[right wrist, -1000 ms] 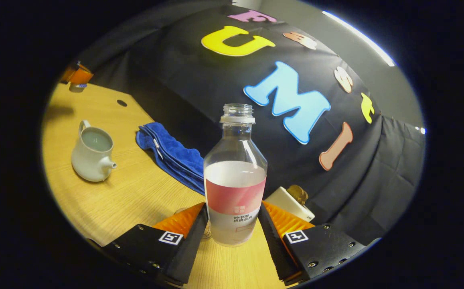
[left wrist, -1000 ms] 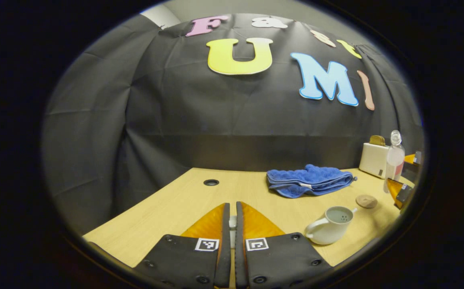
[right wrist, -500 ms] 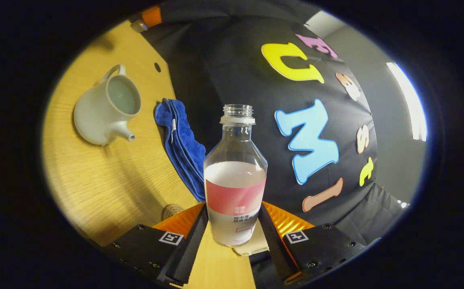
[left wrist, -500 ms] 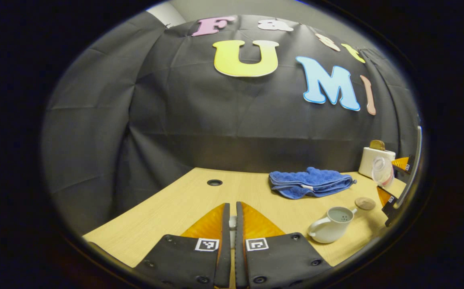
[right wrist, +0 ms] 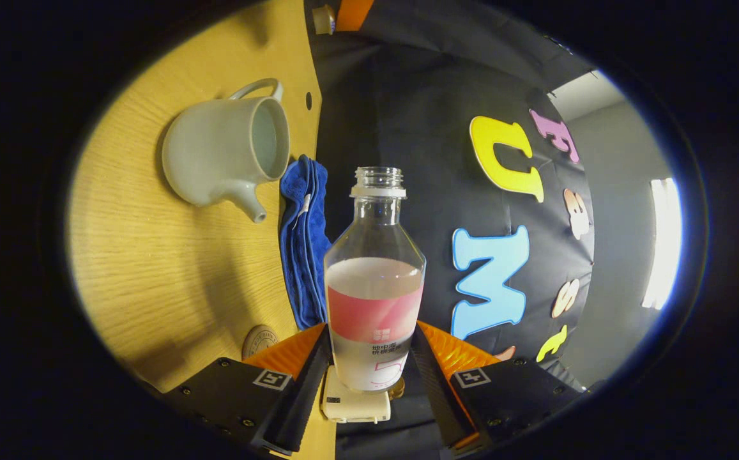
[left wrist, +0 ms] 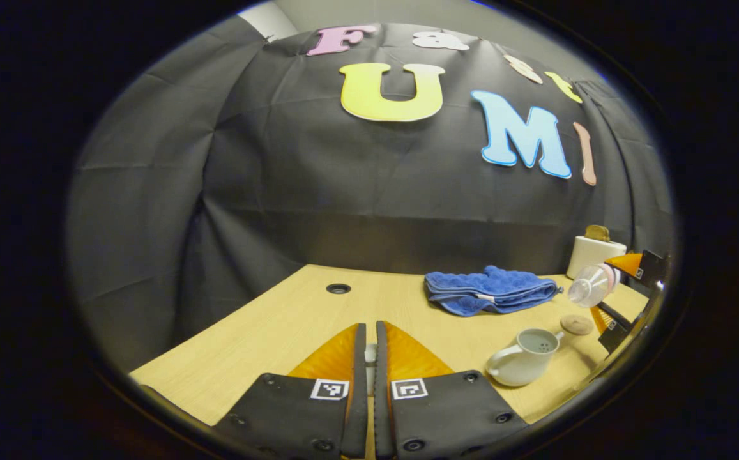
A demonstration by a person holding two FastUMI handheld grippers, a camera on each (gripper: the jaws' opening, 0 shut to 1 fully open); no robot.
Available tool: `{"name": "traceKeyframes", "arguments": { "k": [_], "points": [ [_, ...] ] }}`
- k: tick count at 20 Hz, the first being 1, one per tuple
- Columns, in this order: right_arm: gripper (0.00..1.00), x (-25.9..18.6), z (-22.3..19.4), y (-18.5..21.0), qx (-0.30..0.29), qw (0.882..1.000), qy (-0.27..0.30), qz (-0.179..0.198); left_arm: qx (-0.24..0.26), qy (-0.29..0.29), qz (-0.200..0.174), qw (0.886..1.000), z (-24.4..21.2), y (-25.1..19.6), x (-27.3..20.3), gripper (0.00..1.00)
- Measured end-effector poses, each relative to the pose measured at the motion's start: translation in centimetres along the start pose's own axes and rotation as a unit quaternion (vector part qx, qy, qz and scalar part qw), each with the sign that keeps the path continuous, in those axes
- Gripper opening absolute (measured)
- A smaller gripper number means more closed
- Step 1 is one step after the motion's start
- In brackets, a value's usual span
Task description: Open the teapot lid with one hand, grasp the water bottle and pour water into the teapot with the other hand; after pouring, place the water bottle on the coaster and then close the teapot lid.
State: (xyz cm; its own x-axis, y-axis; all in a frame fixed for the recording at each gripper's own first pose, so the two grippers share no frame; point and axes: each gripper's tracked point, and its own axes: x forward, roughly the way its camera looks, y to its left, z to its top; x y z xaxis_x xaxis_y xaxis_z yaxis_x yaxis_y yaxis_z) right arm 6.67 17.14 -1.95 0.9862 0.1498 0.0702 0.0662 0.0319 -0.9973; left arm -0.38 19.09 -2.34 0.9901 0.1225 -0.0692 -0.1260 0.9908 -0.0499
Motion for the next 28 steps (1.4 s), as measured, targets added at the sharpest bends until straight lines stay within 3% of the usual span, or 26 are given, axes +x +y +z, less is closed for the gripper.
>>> {"name": "traceKeyframes", "arguments": {
  "k": [9, 28],
  "points": [
    [0.77, 0.1, 1.3, 0.0, -0.087, 0.995, -0.036, -0.017, 0.002, 0.008, -0.004, 1.0, -0.5, -0.2, 0.1, 0.11],
    [0.77, 1.2, 1.6, -1.5, -0.124, 0.99, -0.053, -0.046, 0.007, 0.018, -0.01, 1.0, -1.1, -0.6, 0.2, 0.11]
  ]
}}
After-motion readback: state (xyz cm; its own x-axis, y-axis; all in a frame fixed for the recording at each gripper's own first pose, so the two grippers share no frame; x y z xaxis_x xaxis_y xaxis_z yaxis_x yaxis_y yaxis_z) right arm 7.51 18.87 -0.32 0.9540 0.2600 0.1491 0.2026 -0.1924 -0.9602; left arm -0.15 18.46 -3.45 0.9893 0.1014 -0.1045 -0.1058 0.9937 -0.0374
